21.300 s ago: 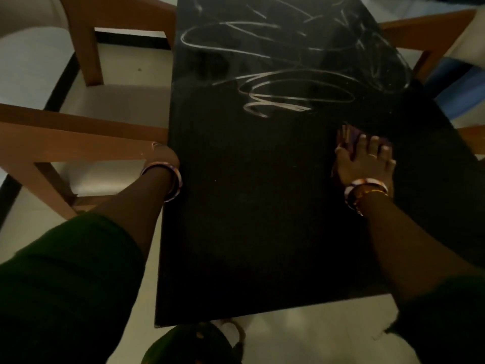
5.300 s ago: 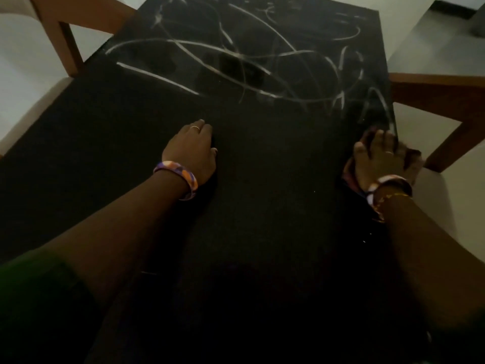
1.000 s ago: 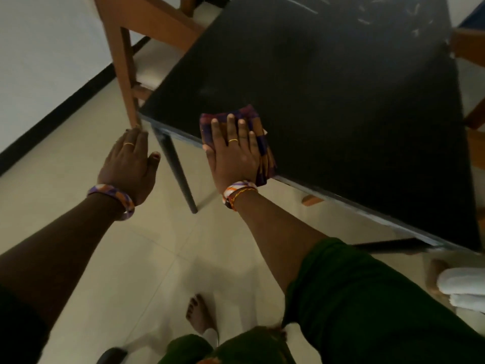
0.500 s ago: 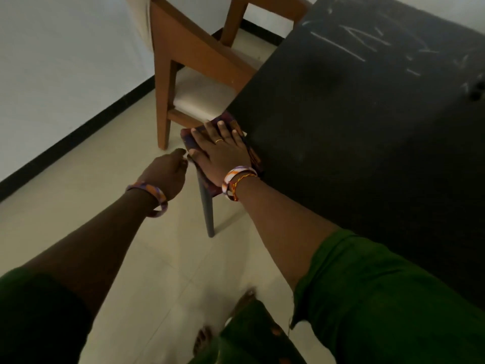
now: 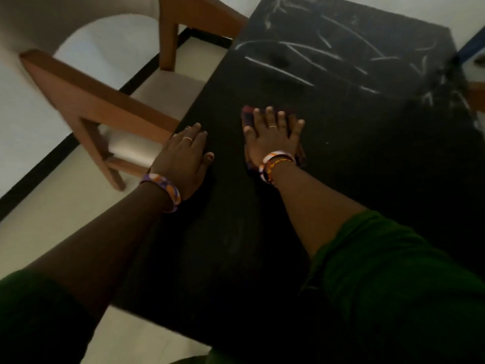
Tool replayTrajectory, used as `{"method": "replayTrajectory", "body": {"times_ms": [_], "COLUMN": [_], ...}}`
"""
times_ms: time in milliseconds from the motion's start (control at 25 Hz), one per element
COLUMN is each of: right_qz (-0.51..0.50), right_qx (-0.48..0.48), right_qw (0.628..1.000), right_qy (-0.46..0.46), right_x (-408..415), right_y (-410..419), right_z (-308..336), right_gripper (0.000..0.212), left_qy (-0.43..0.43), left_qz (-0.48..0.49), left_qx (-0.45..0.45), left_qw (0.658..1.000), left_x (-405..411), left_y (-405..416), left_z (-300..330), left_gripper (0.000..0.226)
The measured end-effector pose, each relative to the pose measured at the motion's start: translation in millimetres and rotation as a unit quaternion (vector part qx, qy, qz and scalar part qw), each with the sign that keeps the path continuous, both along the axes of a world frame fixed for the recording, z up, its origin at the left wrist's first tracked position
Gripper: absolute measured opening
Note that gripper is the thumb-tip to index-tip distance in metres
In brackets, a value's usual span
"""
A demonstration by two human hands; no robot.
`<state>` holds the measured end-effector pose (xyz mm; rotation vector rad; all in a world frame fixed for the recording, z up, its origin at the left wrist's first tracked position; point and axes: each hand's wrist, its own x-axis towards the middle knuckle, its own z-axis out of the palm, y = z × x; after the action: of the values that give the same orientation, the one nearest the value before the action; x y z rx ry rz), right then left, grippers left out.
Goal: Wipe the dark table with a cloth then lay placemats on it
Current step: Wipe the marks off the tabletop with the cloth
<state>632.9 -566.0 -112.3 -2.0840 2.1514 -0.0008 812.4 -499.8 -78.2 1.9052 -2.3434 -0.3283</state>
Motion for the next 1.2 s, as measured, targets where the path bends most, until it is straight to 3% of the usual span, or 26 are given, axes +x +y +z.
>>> {"method": "replayTrajectory", "body": {"times_ms": [120,280,360,440,560,800,1000,1200], "right_qz": [-0.145,-0.363,-0.428,-0.437,-0.361,-0.107,0.082,0.146], "right_qx": [0.02,0.045,0.051,0.052,0.04,0.01,0.023,0.029], "right_qw": [0.989,0.931,0.902,0.897,0.931,0.994,0.996,0.988], "right_qy": [0.029,-0.001,-0.031,-0.047,-0.04,-0.005,-0.017,-0.044], "right_x": [-75.4,-150.2,-163.1,-160.1,-127.5,-2.1,106.2,132.7], "right_y": [-12.6,26.0,57.5,87.4,126.7,160.2,196.4,243.7], "right_z": [3.8,8.3,11.5,11.8,7.5,2.2,3.8,0.7], "right_gripper": [0.055,0.055,0.056,0.056,0.056,0.057,0.06,0.056], "left_qy": [-0.001,-0.006,0.0,0.009,0.012,0.008,-0.011,0.001], "left_qz": [-0.043,-0.094,-0.115,-0.135,-0.164,-0.153,-0.09,-0.064], "left_qx": [0.016,0.033,0.03,0.023,0.018,0.013,0.032,0.03], "left_qw": [0.999,0.995,0.993,0.99,0.986,0.988,0.995,0.997], "left_x": [-30.8,-51.4,-51.5,-46.2,-25.2,57.2,116.1,91.1], "left_y": [-26.4,-32.9,-28.9,-21.2,-1.0,57.9,103.9,147.8], "left_z": [-1.5,-3.7,-2.2,0.8,2.2,4.5,-1.9,-2.3], "left_gripper": [0.055,0.054,0.054,0.053,0.053,0.052,0.051,0.05]}}
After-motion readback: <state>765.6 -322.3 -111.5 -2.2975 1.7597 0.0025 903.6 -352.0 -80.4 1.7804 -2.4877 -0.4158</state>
